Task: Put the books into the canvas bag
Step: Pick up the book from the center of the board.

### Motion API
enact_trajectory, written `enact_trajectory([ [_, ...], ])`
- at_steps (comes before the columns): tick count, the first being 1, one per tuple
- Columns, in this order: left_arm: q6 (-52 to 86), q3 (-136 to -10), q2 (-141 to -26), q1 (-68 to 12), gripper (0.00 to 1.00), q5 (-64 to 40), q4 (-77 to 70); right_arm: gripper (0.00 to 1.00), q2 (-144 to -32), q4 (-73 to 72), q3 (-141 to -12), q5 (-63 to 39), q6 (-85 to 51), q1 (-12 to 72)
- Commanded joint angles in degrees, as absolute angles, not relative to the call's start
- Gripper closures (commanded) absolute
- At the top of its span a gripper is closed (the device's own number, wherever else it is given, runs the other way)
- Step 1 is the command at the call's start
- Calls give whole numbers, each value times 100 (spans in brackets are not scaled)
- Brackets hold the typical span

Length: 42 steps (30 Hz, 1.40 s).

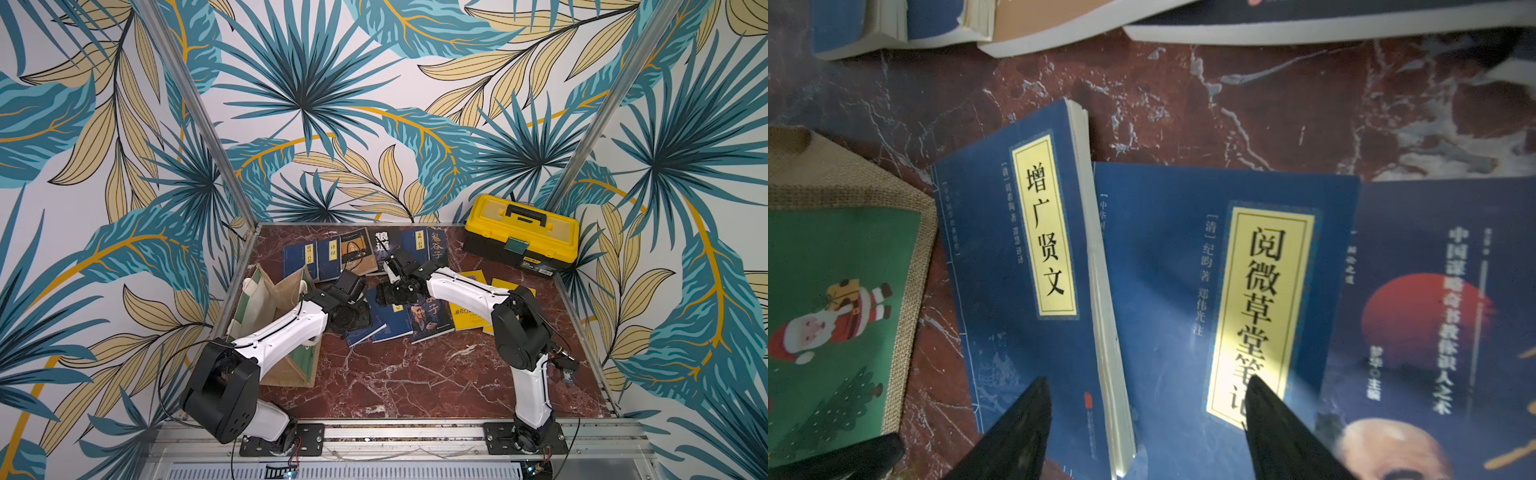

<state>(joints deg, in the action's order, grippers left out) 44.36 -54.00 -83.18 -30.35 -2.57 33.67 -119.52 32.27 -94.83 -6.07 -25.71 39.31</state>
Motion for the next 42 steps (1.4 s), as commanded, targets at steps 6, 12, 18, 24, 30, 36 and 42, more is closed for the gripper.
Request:
enact_trajectory([
  [6, 5193, -4683, -8399, -3041, 34, 732, 2082, 28, -12530, 3571, -10107, -897, -2391, 3929],
  [12, 5450, -4422, -8507, -3041, 32, 971, 1977, 31, -12663, 3595, -10110, -1235, -2358, 3968],
  [18, 5624, -4029, -8524, -2960, 31, 1023, 1749, 31, -12642, 3639, -9922, -1319, -2296, 4007],
  [24, 5540, -3757, -8662, -2848, 31, 374, 1034, 35, -12588, 3583, -9602, -1428, -2294, 4052],
  [30, 5477, -3528, -8760, -2852, 33, -460, 169, 41, -12446, 3690, -9213, -1564, -2364, 4052],
  [36, 5322, -3618, -8679, -2905, 35, -961, -233, 63, -11819, 3531, -8484, -1516, -2459, 4056],
  [42, 5442, -3528, -8608, -2910, 41, -1355, -819, 67, -11432, 3406, -7948, -1261, -2623, 4043],
])
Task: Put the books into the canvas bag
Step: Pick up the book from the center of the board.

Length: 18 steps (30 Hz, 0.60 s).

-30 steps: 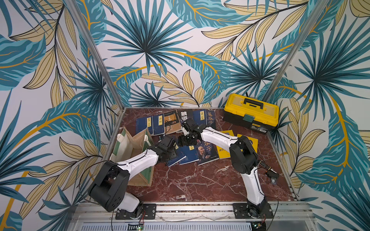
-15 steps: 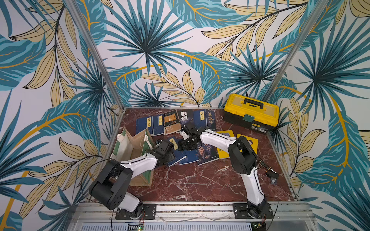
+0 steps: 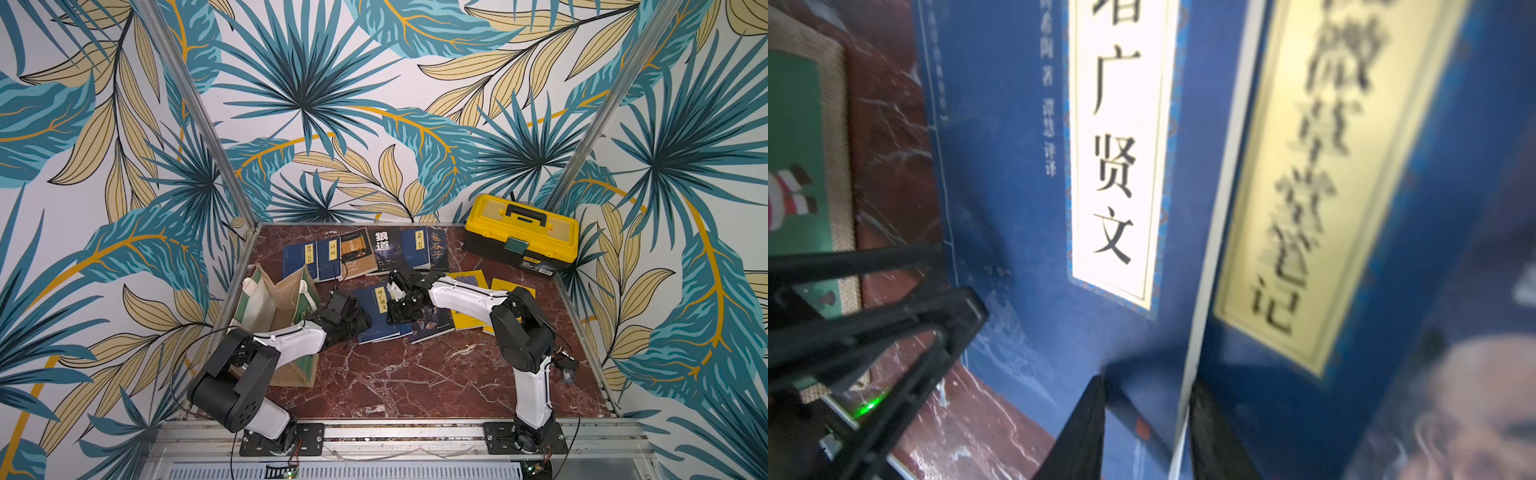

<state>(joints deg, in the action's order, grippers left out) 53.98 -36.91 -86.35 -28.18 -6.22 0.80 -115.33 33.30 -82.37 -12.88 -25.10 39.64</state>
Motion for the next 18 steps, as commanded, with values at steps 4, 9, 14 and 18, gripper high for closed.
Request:
enact_trajectory([
  [4, 5549, -3455, -8574, -2909, 44, -1743, -1225, 67, -11514, 3558, -7899, -1062, -2660, 4027],
  [9, 5612, -3496, -8480, -2909, 50, -2206, -1397, 64, -11635, 3630, -7911, -1000, -2637, 3999],
  [14, 5616, -3518, -8453, -2935, 58, -2368, -1398, 55, -11654, 3624, -7918, -1000, -2619, 3973],
  [18, 5634, -3456, -8399, -2979, 67, -2433, -1398, 60, -11696, 3577, -7916, -1113, -2660, 3973],
])
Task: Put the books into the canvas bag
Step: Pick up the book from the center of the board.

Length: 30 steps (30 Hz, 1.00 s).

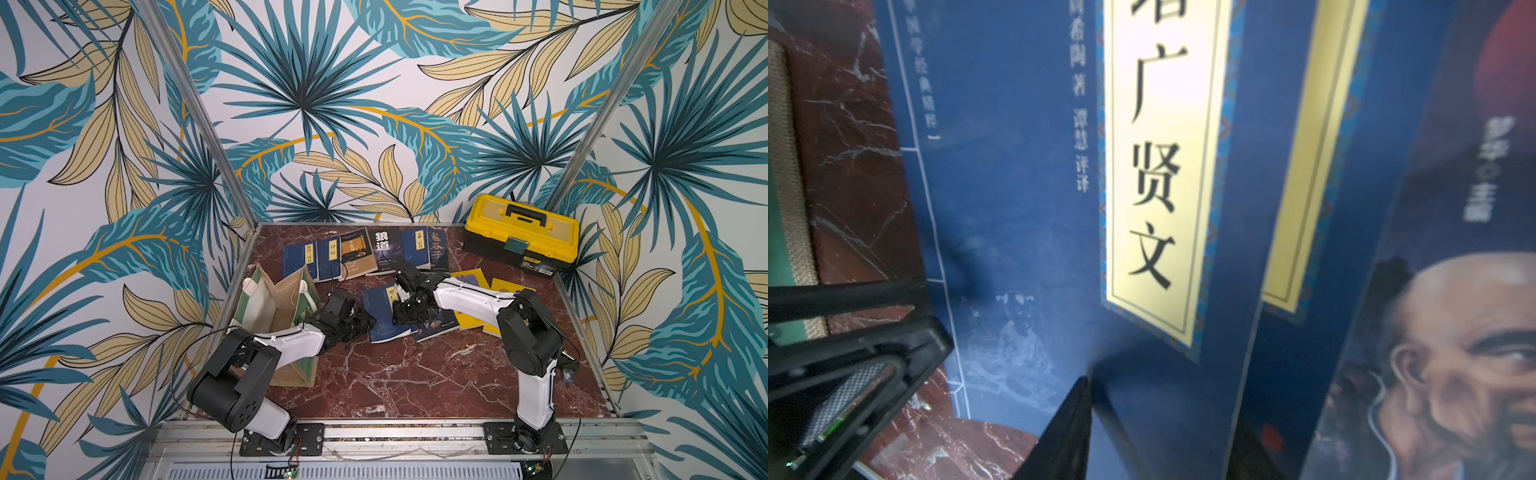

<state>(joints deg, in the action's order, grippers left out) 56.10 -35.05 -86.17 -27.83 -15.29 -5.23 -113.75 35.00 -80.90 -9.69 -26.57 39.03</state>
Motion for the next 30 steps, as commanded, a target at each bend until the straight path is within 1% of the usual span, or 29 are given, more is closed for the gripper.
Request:
enact_trajectory([
  [1, 5639, -3438, -8356, -2979, 70, -2437, -1397, 61, -11695, 3571, -7902, -1139, -2666, 3973],
  [3, 5660, -3393, -8262, -2980, 72, -2410, -1398, 62, -11666, 3541, -7877, -1167, -2727, 3973],
  [7, 5647, -3375, -8130, -2988, 73, -2352, -1398, 61, -11575, 3437, -7733, -1169, -2768, 3964],
  [16, 5513, -3655, -8528, -2989, 68, -2535, -1403, 61, -11620, 3287, -7633, -1434, -2839, 3955],
  [19, 5403, -3665, -8498, -2988, 76, -2486, -1397, 61, -11564, 3321, -7614, -1380, -2825, 3951],
  [22, 5306, -3668, -8319, -2984, 90, -2397, -1250, 54, -11398, 3390, -7611, -1242, -2798, 3922],
  [24, 5124, -3800, -8131, -2986, 98, -2340, -863, 50, -11193, 3449, -7611, -1094, -2749, 3886],
  [25, 5020, -3901, -8033, -2988, 100, -2306, -647, 48, -11083, 3462, -7603, -1033, -2734, 3871],
  [30, 4103, -4988, -7410, -3005, 100, -1711, 1494, 43, -10258, 3439, -7671, -736, -2698, 3832],
])
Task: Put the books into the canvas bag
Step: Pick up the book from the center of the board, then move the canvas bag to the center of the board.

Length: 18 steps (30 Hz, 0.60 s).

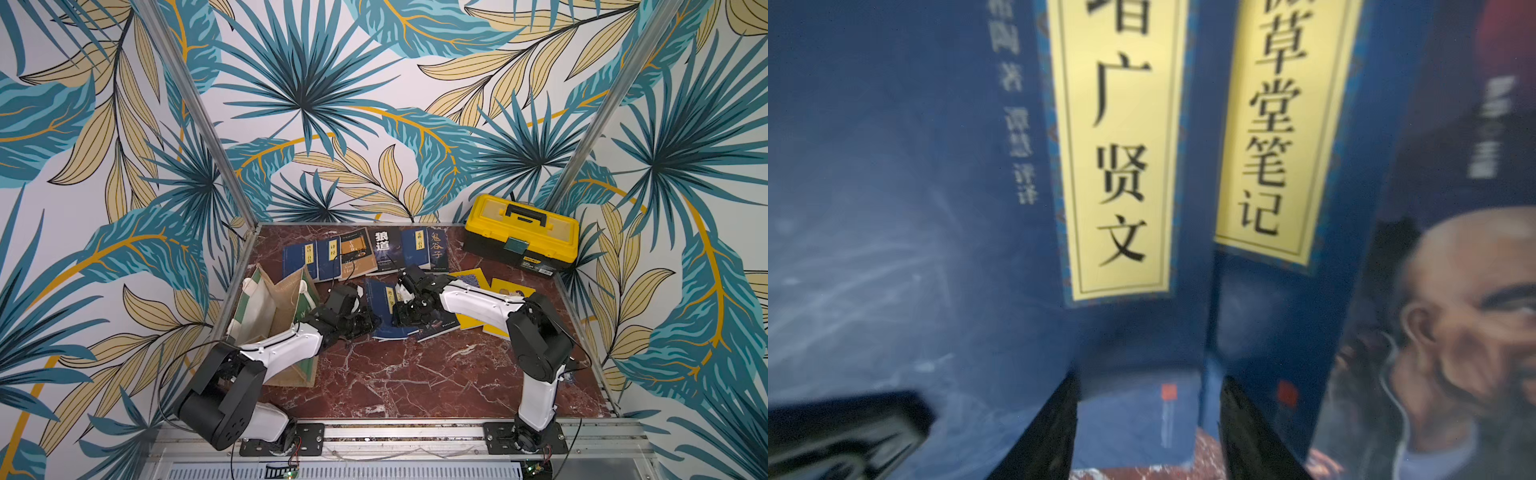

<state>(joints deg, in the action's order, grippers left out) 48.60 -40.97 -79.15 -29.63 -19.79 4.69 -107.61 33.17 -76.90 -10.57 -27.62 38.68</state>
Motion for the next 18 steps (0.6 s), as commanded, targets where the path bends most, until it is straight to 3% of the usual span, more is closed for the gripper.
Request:
enact_trajectory([
  [1, 3927, -5245, -7304, -3006, 100, -1584, 1994, 42, -10133, 3450, -7715, -704, -2698, 3832],
  [5, 3258, -6321, -6866, -3013, 100, -920, 3435, 42, -9765, 3600, -8040, -588, -2806, 3849],
  [13, 2738, -7279, -5663, -3012, 100, 717, 4496, 42, -9604, 3756, -8980, -411, -3108, 4412],
  [16, 2447, -7424, -5028, -3006, 100, 1537, 4825, 59, -9711, 3507, -9262, -427, -3216, 4907],
  [18, 2314, -7455, -4587, -3006, 100, 1983, 5019, 60, -9879, 3381, -9510, -426, -3295, 5216],
])
